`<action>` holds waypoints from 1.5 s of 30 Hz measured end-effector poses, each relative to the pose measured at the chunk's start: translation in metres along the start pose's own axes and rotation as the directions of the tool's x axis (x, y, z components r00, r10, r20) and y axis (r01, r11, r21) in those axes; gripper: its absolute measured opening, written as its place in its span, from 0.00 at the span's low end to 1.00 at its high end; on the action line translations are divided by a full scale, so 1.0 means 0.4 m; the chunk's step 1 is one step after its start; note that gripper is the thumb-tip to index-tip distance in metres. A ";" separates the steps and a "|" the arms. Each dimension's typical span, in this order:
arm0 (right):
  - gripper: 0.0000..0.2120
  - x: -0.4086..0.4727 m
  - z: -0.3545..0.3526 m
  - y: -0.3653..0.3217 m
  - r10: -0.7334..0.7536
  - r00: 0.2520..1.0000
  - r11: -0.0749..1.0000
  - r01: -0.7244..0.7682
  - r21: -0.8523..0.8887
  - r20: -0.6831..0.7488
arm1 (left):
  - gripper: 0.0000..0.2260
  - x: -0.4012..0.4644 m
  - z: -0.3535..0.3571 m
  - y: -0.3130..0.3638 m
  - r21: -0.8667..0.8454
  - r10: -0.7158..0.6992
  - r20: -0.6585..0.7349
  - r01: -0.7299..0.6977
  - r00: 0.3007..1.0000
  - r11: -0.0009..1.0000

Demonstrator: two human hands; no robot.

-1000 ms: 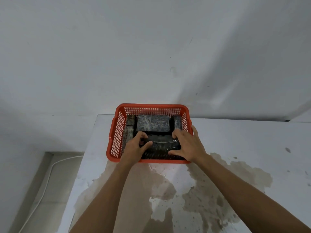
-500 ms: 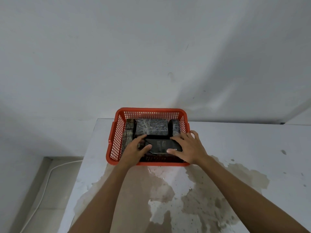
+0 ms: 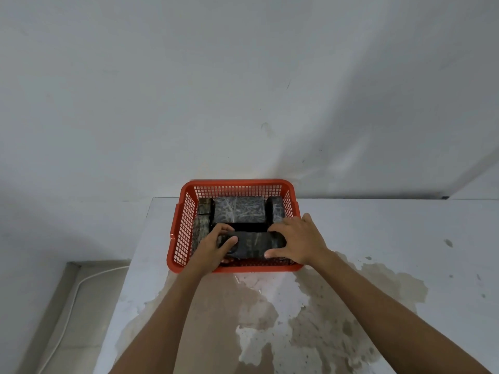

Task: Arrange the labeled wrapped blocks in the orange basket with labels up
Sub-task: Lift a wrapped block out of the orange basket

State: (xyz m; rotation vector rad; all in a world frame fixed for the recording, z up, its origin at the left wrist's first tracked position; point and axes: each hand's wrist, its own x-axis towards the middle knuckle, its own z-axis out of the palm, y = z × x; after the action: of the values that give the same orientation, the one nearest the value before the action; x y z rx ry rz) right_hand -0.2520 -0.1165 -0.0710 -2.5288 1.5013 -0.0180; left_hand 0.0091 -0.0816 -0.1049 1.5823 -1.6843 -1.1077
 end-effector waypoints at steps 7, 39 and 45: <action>0.28 -0.030 0.024 0.031 0.049 0.999 0.991 -0.046 0.125 -0.022 | 0.08 0.005 0.003 -0.011 0.046 -0.021 0.024 0.020 0.999 0.999; 0.36 0.205 0.025 0.043 -0.015 0.997 0.998 0.011 -0.061 -0.071 | 0.32 0.165 -0.074 -0.056 0.491 0.081 -0.115 -0.015 0.990 0.871; 0.47 0.283 0.044 0.069 -0.039 0.997 0.988 0.049 -0.144 0.070 | 0.41 0.239 -0.101 -0.070 0.640 0.004 0.048 -0.034 0.999 0.768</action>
State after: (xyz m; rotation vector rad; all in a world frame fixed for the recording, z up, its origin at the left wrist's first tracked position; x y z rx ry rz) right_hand -0.2192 -0.2252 -0.1034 -2.6465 1.4717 0.1756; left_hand 0.0444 -0.1816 -0.1216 1.9344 -2.2606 -0.5606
